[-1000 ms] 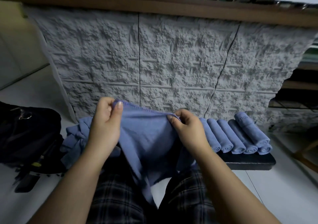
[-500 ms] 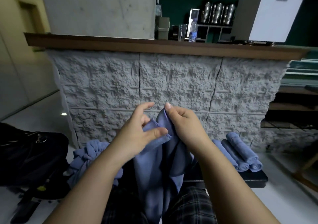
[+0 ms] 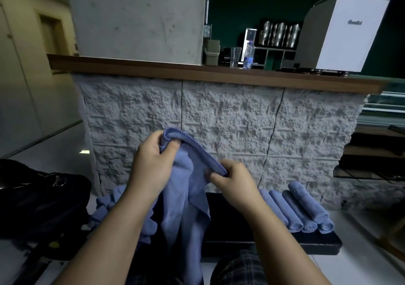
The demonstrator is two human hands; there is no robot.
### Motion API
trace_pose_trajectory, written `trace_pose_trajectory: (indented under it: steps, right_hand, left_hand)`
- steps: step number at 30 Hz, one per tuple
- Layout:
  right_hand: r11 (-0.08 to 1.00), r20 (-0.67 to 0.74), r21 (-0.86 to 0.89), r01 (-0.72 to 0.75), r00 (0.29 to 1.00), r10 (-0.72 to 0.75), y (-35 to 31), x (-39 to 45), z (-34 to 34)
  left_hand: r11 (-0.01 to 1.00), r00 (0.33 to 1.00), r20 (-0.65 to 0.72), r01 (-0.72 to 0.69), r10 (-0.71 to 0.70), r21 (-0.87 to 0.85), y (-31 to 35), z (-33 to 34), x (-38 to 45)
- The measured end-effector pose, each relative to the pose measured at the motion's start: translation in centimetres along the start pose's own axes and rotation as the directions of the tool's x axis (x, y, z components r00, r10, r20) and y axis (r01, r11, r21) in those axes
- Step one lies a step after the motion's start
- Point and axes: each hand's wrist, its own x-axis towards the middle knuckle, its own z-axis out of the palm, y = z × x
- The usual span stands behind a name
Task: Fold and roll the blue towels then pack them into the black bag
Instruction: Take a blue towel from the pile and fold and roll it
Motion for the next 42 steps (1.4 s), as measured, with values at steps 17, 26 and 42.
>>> trace_pose_trajectory:
  steps: [17,26,42]
  right_hand:
    - [0.990,0.012,0.115,0.077,0.997,-0.079,-1.7,-0.2,-0.1]
    - [0.980,-0.120,-0.103,-0.170,0.980,0.157,4.0,0.7,-0.3]
    - [0.935,-0.005,0.342,-0.092,0.995,0.100,-0.4,0.3,-1.1]
  left_hand:
    - [0.950,0.991,0.113,-0.039,0.078,-0.309,0.1,1.3,-0.8]
    - [0.939,0.976,0.042,-0.192,0.212,-0.286,0.8,-0.9,-0.8]
    - [0.967,0.898,0.432,-0.181,0.087,0.181,-0.9,-0.4,-1.6]
